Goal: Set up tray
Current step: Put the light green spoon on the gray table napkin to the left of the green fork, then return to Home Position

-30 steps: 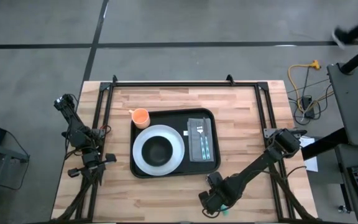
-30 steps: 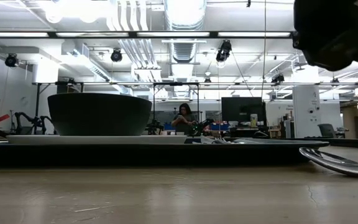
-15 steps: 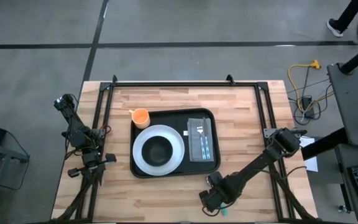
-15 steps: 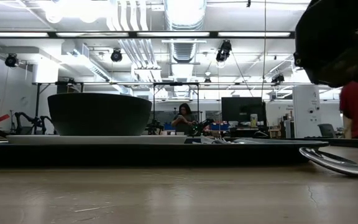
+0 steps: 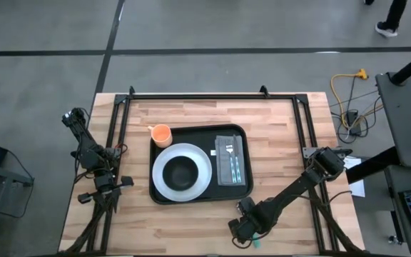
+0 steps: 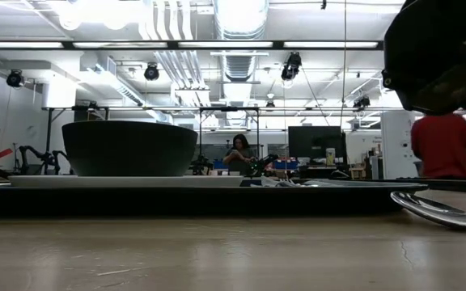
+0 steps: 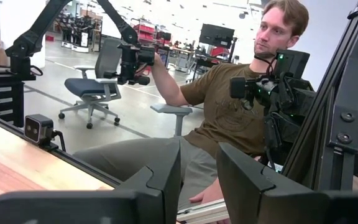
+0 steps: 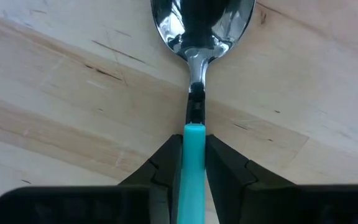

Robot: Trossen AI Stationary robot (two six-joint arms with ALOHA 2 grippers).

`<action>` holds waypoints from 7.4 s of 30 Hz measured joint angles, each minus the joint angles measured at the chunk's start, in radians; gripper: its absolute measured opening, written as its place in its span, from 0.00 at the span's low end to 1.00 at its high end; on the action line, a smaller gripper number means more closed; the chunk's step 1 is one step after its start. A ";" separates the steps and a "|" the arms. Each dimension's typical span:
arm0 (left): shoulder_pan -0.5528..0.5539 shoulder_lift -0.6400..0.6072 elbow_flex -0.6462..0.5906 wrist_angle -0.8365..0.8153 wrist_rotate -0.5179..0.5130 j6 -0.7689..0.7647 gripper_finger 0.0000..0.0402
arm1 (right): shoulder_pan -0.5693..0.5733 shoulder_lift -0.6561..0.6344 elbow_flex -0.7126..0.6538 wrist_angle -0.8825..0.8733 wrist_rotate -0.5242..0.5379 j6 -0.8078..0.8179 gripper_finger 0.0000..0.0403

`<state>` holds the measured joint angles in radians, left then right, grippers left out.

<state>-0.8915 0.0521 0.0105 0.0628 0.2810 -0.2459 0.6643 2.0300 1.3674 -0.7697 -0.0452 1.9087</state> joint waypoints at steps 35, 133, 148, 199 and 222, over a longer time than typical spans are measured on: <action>0.000 0.000 0.000 0.000 0.000 0.000 0.21 | 0.000 -0.011 0.001 0.085 -0.003 -0.031 0.07; 0.000 0.000 0.000 0.000 0.000 0.000 0.21 | -0.617 -0.018 0.077 -0.083 0.202 -0.369 0.08; 0.000 0.000 0.000 0.000 0.000 0.000 0.21 | -0.636 -0.018 0.025 -0.052 0.203 -0.390 0.08; 0.000 0.000 0.000 0.000 0.000 0.000 0.21 | -0.640 -0.016 0.023 -0.009 0.239 -0.380 0.24; 0.000 0.000 0.000 0.000 0.000 0.000 0.21 | -0.638 -0.059 0.130 0.021 0.229 -0.581 0.19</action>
<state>-0.8913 0.0520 0.0105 0.0628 0.2810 -0.2455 0.0261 1.9713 1.4975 -0.7492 0.1833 1.3274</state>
